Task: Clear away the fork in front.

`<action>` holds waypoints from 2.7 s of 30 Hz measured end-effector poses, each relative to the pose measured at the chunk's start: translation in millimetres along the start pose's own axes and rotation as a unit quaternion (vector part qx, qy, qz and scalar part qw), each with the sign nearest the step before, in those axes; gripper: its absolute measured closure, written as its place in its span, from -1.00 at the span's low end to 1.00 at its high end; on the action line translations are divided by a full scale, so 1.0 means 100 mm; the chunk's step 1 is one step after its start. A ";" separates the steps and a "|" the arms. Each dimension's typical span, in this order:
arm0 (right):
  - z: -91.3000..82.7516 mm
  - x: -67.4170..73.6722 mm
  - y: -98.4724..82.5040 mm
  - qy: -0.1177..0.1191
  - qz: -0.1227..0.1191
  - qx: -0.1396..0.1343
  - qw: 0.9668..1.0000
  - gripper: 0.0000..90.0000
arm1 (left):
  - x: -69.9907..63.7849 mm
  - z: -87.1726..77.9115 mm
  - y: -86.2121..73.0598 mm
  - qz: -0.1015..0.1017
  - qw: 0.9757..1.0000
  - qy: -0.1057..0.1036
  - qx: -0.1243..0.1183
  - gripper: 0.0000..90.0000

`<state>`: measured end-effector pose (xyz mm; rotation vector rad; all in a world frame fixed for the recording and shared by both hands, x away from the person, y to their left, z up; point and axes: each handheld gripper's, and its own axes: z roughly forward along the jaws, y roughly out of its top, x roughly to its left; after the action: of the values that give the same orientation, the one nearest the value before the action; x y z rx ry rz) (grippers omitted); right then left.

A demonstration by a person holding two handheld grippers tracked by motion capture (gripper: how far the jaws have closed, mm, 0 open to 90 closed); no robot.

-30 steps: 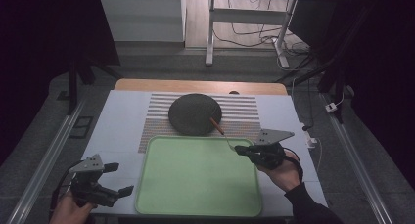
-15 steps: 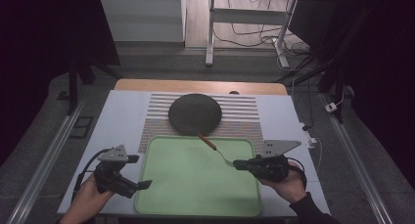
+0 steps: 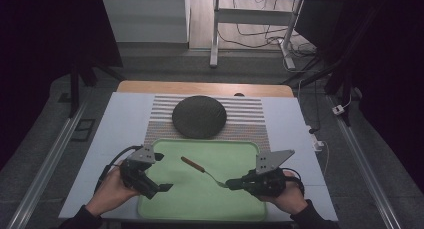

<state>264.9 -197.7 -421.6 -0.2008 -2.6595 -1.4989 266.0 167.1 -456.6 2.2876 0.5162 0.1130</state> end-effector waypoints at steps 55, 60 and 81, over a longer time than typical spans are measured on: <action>0.01 -0.08 -0.07 -0.056 0.021 0.005 0.998 0.21 | -0.21 0.34 0.17 0.106 0.982 -0.067 0.141 0.78; -0.05 -0.07 -0.18 -0.121 0.044 0.020 0.992 -0.06 | -0.16 0.31 0.13 0.029 0.987 -0.052 0.151 0.78; -0.32 0.19 -0.49 -0.281 0.111 0.039 0.953 -0.75 | -0.14 0.26 0.00 -0.134 0.978 0.017 0.158 0.77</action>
<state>238.6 -248.8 -444.2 -1.0236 -2.9575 -1.4240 258.9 143.9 -473.6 2.4984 0.9114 -0.0696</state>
